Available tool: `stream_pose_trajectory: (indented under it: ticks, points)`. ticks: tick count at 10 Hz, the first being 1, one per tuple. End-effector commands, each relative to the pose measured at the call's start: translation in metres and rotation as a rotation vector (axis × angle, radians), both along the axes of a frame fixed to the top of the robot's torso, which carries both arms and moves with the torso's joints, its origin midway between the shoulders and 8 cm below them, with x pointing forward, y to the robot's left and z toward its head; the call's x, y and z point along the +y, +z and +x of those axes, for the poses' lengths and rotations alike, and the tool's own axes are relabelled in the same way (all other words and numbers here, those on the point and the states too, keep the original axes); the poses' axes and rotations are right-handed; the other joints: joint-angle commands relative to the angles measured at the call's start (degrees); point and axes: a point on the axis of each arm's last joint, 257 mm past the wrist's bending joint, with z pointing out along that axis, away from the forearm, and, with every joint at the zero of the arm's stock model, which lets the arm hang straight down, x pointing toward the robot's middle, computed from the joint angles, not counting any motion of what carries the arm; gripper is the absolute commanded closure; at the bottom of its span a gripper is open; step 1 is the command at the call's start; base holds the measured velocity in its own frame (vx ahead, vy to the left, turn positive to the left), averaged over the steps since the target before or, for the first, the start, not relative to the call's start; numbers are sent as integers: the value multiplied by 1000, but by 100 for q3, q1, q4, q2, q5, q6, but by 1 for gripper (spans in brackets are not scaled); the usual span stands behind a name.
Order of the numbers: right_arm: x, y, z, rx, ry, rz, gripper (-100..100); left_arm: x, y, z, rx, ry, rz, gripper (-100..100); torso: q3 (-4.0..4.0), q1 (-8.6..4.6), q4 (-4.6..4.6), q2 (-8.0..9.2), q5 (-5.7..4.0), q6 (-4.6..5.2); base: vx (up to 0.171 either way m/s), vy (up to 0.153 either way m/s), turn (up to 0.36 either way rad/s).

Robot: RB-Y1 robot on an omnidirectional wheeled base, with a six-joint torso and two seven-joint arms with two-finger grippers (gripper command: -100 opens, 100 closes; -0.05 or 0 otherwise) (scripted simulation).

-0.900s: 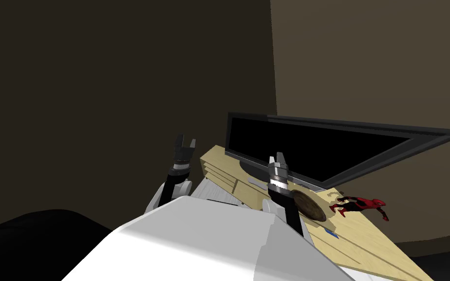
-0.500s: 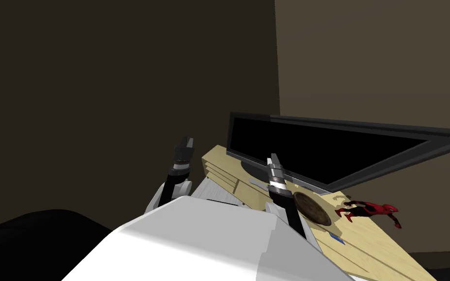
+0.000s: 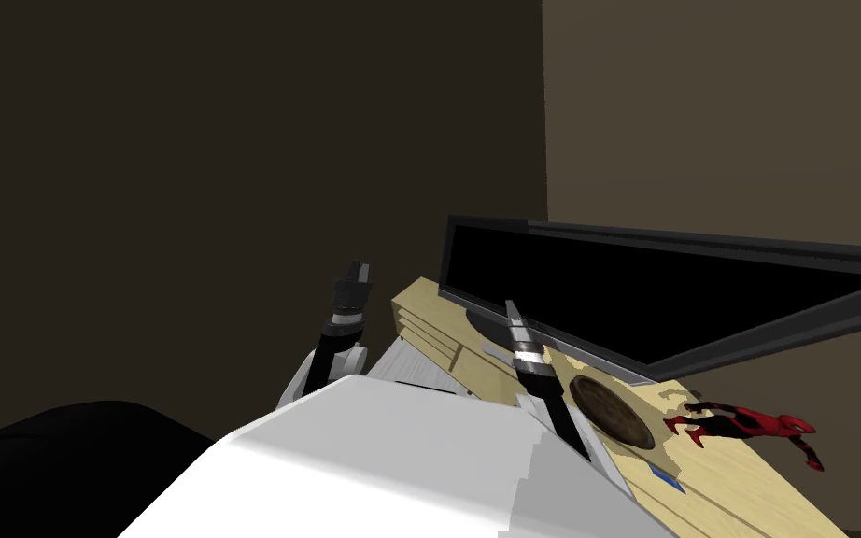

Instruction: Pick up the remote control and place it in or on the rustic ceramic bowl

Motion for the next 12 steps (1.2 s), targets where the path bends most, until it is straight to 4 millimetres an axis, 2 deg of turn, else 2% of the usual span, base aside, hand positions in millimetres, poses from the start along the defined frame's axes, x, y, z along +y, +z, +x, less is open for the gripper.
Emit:
stream_pose_trajectory:
  ticks: [1,4,5,8,9,10,11,12]
  points:
    - [-1,-9,1,28,2,-46,-100,0,0,0,0,0,0,0,0,0,0,0,0,0,-17,21,43]
    - [-13,-61,8,155,-6,-242,-100,0,0,0,0,0,0,0,0,-3,0,-1,-1,0,-23,26,149]
    - [-14,-62,8,157,-5,-246,-100,0,0,0,0,0,0,0,0,1,0,0,0,0,-18,25,55]
    - [-33,-115,9,279,-5,-455,-100,0,0,0,0,0,0,0,-3,-3,-1,-5,-1,0,-12,25,176]
    - [-36,-121,8,293,-5,-463,-100,0,0,0,0,0,0,0,-3,-2,-1,-5,0,1,-6,16,83]
    - [-44,-138,7,332,0,-537,-100,0,0,0,0,0,0,0,-3,-5,-1,-6,-1,3,-4,17,117]
    - [-46,-142,6,339,-2,-536,-100,0,0,0,0,0,0,0,-3,-6,-1,-6,-1,2,-2,9,90]
    - [-55,-160,4,381,5,-610,-100,0,0,0,0,0,0,0,-4,-7,-1,-7,-1,3,-3,12,146]
